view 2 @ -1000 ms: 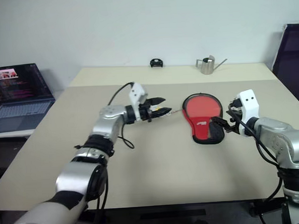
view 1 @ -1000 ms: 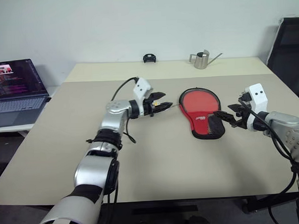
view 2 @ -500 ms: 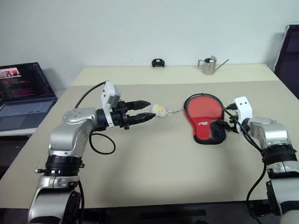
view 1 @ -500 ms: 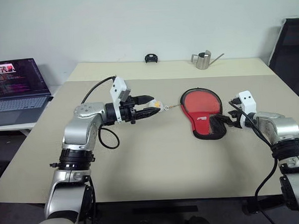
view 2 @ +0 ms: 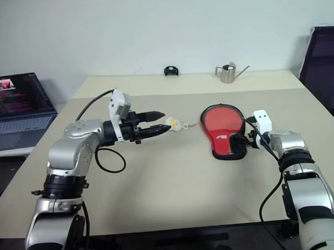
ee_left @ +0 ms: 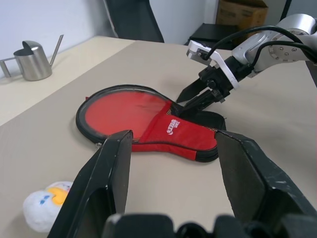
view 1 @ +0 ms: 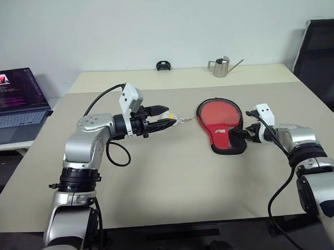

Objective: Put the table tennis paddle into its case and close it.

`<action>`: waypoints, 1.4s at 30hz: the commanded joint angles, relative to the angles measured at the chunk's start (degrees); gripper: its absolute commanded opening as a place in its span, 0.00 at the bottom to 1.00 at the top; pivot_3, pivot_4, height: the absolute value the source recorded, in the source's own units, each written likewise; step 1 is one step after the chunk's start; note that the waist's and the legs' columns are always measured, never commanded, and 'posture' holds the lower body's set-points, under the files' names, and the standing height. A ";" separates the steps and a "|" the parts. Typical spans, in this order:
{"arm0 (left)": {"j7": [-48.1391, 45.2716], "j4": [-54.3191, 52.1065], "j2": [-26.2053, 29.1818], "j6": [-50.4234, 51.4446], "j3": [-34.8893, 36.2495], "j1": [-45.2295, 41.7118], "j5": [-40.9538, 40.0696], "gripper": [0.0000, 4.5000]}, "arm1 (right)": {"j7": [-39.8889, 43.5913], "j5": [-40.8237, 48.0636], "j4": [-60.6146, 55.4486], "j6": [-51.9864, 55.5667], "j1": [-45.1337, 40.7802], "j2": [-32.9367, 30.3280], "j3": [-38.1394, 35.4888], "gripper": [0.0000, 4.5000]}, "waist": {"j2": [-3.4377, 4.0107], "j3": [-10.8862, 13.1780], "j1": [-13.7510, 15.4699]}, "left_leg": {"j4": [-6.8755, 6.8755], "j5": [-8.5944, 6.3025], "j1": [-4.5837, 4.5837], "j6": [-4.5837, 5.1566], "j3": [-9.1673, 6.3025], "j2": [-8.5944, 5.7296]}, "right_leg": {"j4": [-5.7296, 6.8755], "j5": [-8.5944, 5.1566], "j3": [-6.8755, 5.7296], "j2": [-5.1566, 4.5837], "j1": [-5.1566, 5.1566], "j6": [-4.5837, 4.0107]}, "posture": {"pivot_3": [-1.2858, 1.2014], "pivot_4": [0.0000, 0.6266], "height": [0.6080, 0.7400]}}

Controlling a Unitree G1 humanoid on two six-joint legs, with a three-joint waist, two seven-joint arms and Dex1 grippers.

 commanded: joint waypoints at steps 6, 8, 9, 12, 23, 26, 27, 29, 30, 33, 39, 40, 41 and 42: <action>0.08 -1.27 1.77 -1.38 0.07 -0.33 -0.25 0.64 | 1.70 -2.71 3.75 -1.27 -1.80 3.42 -0.03 0.69 | -0.01 -0.01 -0.39 | 0.00 0.00 0.04 -0.01 0.03 0.03 | 0.03 0.01 0.03 0.01 0.00 -0.01 | 0.52 0.24 1.00; -0.02 -1.21 2.21 -1.50 -0.01 0.06 -0.10 0.64 | 1.79 -2.96 3.43 -0.96 -1.66 4.16 0.00 0.53 | -0.01 -0.01 -0.63 | 0.00 0.01 0.07 -0.02 0.04 0.05 | 0.04 0.01 0.05 0.03 0.01 -0.02 | 0.52 0.24 1.00; -0.12 -1.16 2.50 -1.60 -0.05 0.25 -0.03 0.64 | 1.69 -3.10 3.24 -0.79 -1.54 4.59 0.04 0.46 | -0.01 -0.02 -0.73 | 0.00 0.01 0.10 -0.02 0.05 0.06 | 0.05 0.02 0.05 0.03 0.03 -0.03 | 0.52 0.24 1.00; -0.30 -1.14 3.21 -1.80 -0.23 0.74 0.08 0.64 | 1.40 -3.51 2.97 -0.63 -1.18 5.37 0.08 0.23 | -0.01 -0.03 -1.00 | -0.01 0.01 0.18 -0.03 0.06 0.09 | 0.06 0.05 0.05 0.05 0.09 -0.08 | 0.52 0.24 1.00; -2.92 -1.75 9.19 -1.86 -0.35 5.82 -0.24 0.64 | 1.07 -2.83 -3.45 2.95 0.52 6.62 -1.63 0.01 | 0.00 -0.03 -1.38 | -0.04 0.00 0.21 -0.02 0.07 0.19 | 0.06 0.09 0.02 0.11 0.09 -0.14 | 0.52 0.24 1.00; -4.65 -3.41 11.34 -0.49 -0.13 8.13 -1.47 0.64 | 2.24 -1.33 -13.12 8.47 3.62 7.52 -1.33 0.01 | 0.00 -0.03 -1.39 | -0.06 0.00 0.16 -0.02 0.06 0.21 | 0.04 0.09 0.00 0.11 0.06 -0.14 | 0.52 0.24 1.00; -5.16 -4.04 11.89 0.17 -0.02 8.83 -2.02 0.64 | 2.52 -0.76 -16.67 10.55 4.84 7.82 -1.25 0.01 | 0.00 -0.03 -1.39 | -0.07 0.00 0.12 -0.03 0.06 0.23 | 0.03 0.09 0.00 0.12 0.03 -0.14 | 0.52 0.24 1.00; -6.13 -5.18 12.74 1.30 0.09 9.88 -2.96 0.64 | 2.51 0.08 -22.67 13.97 7.01 8.21 -1.11 0.01 | 0.00 -0.03 -1.39 | -0.09 -0.01 0.09 -0.03 0.06 0.25 | 0.02 0.09 -0.01 0.14 -0.01 -0.14 | 0.52 0.24 1.00; -6.51 -5.69 13.12 1.81 0.13 10.35 -3.37 0.64 | 2.30 0.52 -25.53 15.58 8.05 8.38 -1.09 0.01 | 0.00 -0.03 -1.39 | -0.10 -0.02 0.07 -0.02 0.06 0.27 | 0.01 0.09 -0.02 0.14 -0.03 -0.15 | 0.52 0.24 1.00; -8.26 -8.20 14.48 3.71 0.41 12.58 -5.48 0.64 | 1.84 2.58 -36.28 21.80 11.94 9.25 -0.63 0.01 | 0.00 -0.03 -1.39 | -0.10 -0.03 0.04 0.00 0.06 0.28 | 0.01 0.09 -0.02 0.15 -0.06 -0.14 | 0.52 0.24 1.00; -11.56 -11.57 18.11 4.53 -0.02 16.93 -7.03 0.64 | 0.86 6.21 -51.68 31.19 18.11 9.66 0.06 0.01 | 0.01 -0.02 -1.26 | -0.12 -0.06 0.01 0.05 0.05 0.29 | 0.01 0.09 -0.03 0.15 -0.11 -0.15 | 0.52 0.24 1.00; -12.04 -12.10 18.66 4.68 -0.03 17.53 -7.36 0.64 | 0.54 6.93 -53.91 32.64 19.04 9.80 0.08 0.01 | 0.01 -0.02 -1.21 | -0.12 -0.07 0.01 0.07 0.05 0.29 | 0.00 0.09 -0.03 0.15 -0.11 -0.15 | 0.52 0.24 1.00; -12.43 -12.64 19.16 4.81 -0.08 18.12 -7.64 0.64 | 0.09 7.50 -55.99 33.89 19.95 9.95 0.08 0.01 | 0.01 -0.02 -1.12 | -0.12 -0.09 0.01 0.09 0.05 0.29 | 0.00 0.09 -0.03 0.15 -0.11 -0.15 | 0.52 0.24 1.00; -12.87 -13.25 19.65 4.91 -0.15 18.78 -7.88 0.64 | -0.18 8.19 -58.26 35.17 21.04 10.01 0.29 0.01 | 0.02 -0.02 -1.06 | -0.12 -0.09 0.01 0.09 0.05 0.29 | 0.00 0.08 -0.03 0.15 -0.11 -0.15 | 0.52 0.24 1.00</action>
